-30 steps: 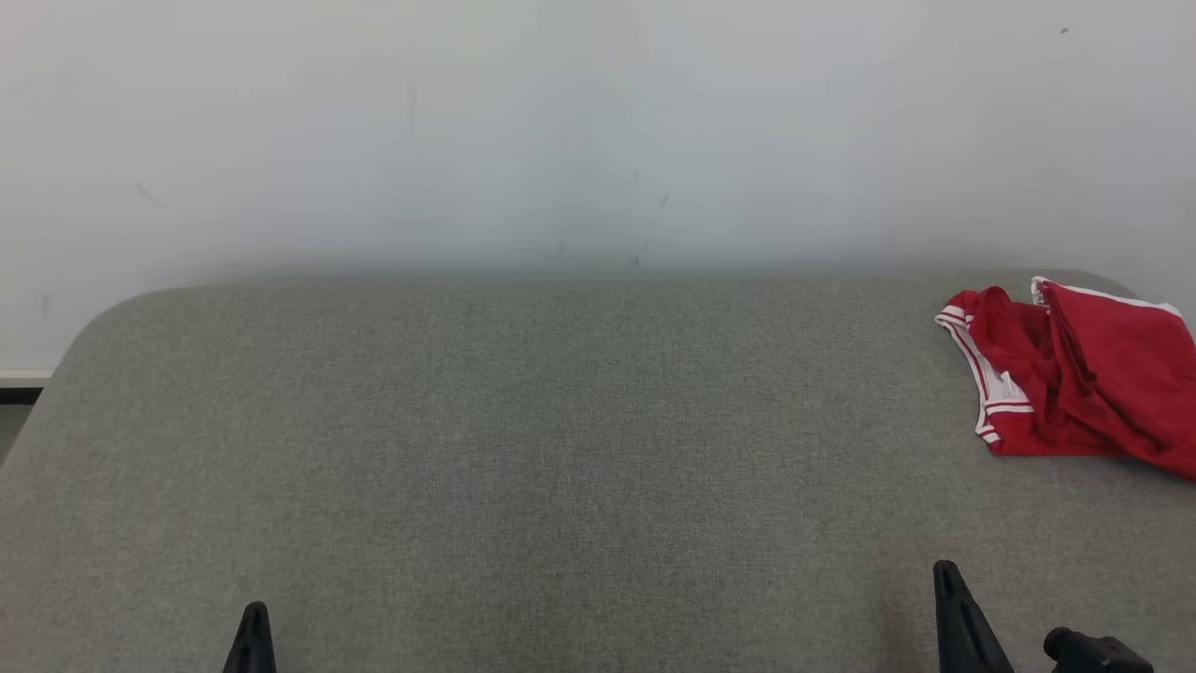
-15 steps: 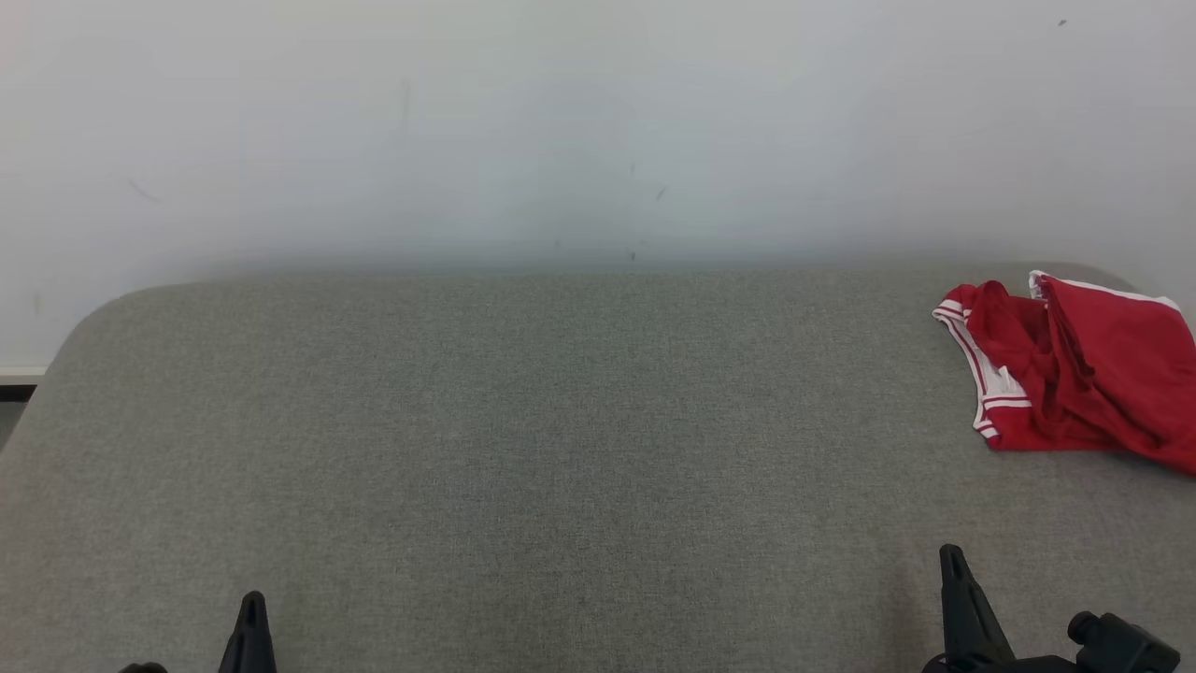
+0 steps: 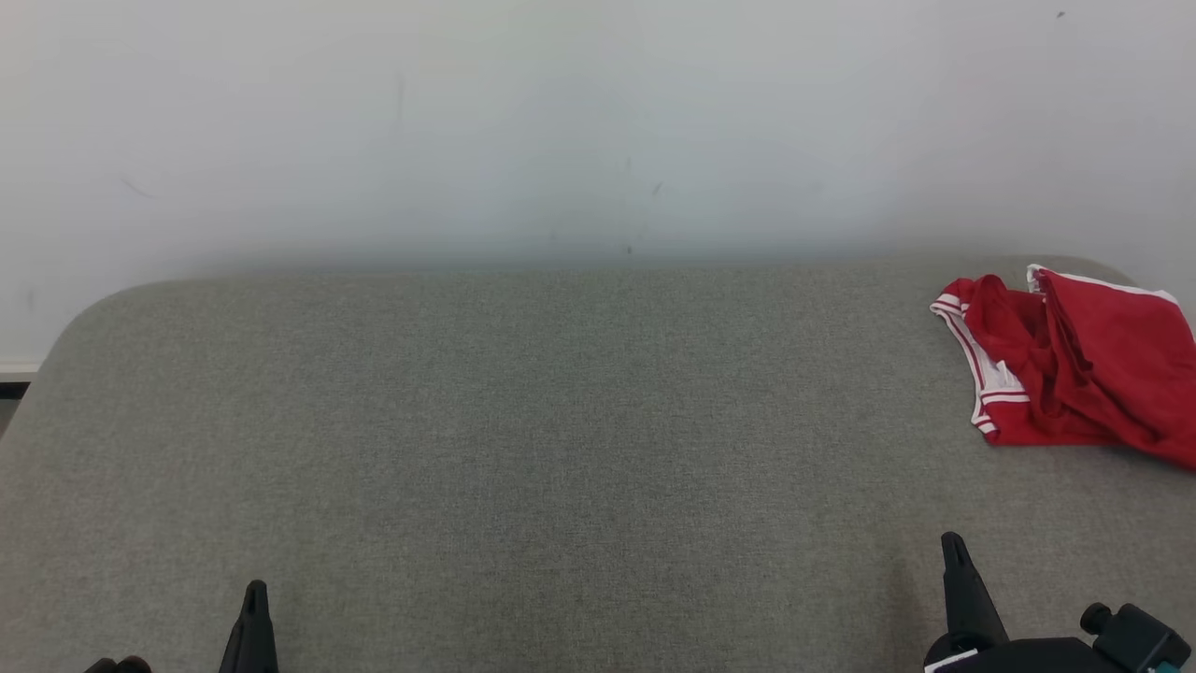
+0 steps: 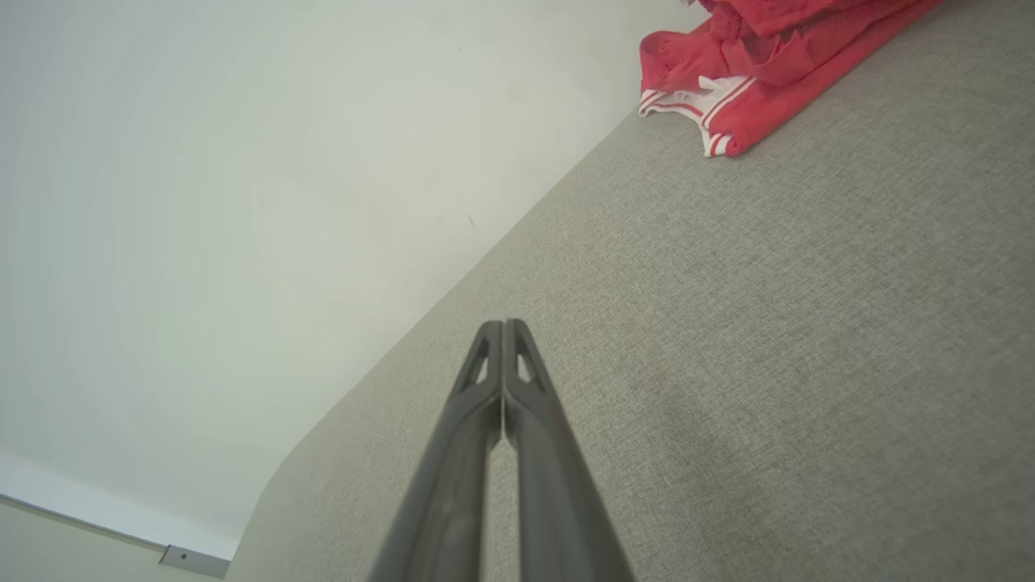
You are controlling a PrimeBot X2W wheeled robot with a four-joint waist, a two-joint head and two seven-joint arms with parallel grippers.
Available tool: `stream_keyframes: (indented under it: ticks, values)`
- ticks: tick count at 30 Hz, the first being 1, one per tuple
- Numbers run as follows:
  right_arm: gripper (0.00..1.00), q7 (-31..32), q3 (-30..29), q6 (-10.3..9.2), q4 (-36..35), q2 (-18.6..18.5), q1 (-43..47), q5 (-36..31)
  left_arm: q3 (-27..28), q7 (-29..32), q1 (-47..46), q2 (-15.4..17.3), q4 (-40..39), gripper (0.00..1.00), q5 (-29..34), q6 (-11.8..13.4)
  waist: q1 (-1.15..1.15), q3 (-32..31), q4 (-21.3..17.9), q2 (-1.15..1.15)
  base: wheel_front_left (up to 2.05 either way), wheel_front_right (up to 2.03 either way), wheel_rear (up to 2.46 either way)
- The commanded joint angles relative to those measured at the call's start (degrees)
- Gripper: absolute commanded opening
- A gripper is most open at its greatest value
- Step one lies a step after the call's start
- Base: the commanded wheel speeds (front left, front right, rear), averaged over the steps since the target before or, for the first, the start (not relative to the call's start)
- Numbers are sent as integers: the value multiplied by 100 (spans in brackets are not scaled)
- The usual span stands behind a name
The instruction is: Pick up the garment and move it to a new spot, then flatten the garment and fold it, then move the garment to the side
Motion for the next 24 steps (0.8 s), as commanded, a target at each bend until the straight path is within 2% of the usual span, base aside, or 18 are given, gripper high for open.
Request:
stream_keyframes:
  ticks: [1, 24]
  values:
    - [0, 44, -15, -5, -57, -1, -143, 214, 45, 40, -161, -3, -45, 0, -224, -50, -1, 5, -3, -1, 0, 0, 0]
    - [0, 425, -58, -7, 20, 2, -378, 1812, 214, 418, -369, -120, 31, 0, -1749, -253, -1, 84, -50, -1, 0, 0, 0]
